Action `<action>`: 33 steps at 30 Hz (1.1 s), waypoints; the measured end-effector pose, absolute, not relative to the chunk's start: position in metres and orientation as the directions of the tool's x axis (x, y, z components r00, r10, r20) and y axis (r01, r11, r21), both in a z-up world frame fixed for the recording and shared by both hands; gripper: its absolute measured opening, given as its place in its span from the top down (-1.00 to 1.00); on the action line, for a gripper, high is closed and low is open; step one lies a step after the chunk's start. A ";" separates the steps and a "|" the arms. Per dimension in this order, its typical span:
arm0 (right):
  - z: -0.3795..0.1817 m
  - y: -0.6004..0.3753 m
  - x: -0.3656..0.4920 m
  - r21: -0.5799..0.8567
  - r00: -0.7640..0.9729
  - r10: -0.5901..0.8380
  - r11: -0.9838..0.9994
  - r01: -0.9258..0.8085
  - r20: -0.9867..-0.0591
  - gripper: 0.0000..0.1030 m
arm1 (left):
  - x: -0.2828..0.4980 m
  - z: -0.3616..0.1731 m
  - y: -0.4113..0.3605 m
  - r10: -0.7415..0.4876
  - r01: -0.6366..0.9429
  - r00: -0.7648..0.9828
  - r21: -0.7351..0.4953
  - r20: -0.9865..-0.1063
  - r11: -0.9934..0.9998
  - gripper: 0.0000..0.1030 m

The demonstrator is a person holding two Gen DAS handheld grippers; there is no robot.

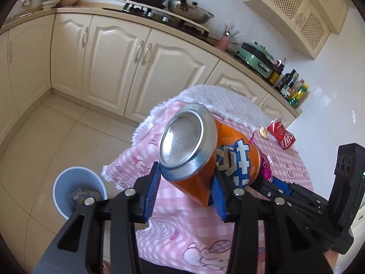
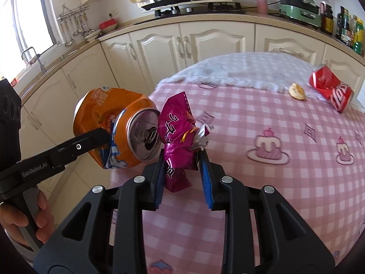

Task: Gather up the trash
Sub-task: 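Carry the orange can and magenta wrapper over the blue bucket with both grippers, then open both grippers to drop the can and wrapper into the bucket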

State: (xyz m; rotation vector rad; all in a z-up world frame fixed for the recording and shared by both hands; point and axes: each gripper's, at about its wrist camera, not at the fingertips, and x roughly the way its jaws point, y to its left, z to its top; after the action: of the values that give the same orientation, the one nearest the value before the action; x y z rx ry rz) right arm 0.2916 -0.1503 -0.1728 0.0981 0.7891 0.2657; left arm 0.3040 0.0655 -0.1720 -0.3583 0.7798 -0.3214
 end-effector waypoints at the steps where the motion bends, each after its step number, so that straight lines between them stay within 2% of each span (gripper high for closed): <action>1: -0.171 -0.144 0.292 0.190 0.673 0.282 0.959 -0.209 -0.684 0.46 | 0.302 -0.172 0.072 -0.405 0.141 0.674 -0.431 -0.618 0.891 0.22; 8: -0.170 -0.078 0.304 0.209 0.649 0.363 0.929 -0.304 -0.669 0.46 | 0.292 -0.187 0.149 -0.322 0.016 0.710 -0.442 -0.626 0.897 0.23; 14: -0.204 0.006 0.327 0.191 0.587 0.395 0.905 -0.380 -0.706 0.46 | 0.296 -0.225 0.224 -0.236 -0.122 0.704 -0.441 -0.670 0.889 0.24; 22: -0.312 0.087 0.384 0.186 0.463 0.375 0.896 -0.403 -0.803 0.46 | 0.339 -0.328 0.291 -0.179 -0.281 0.612 -0.424 -0.770 0.861 0.24; 29: -0.431 0.104 0.433 0.154 0.332 0.269 0.930 -0.332 -0.904 0.46 | 0.386 -0.430 0.305 -0.140 -0.387 0.481 -0.354 -0.865 0.851 0.25; 33: -0.475 0.108 0.445 0.154 0.260 0.244 0.933 -0.324 -0.934 0.46 | 0.403 -0.475 0.305 -0.141 -0.412 0.427 -0.331 -0.893 0.849 0.25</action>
State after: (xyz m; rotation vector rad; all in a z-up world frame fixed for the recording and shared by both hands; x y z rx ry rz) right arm 0.4454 0.1082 -0.4754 -0.0745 1.2505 0.3855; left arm 0.4032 0.3053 -0.4745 -0.5611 1.1327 0.1809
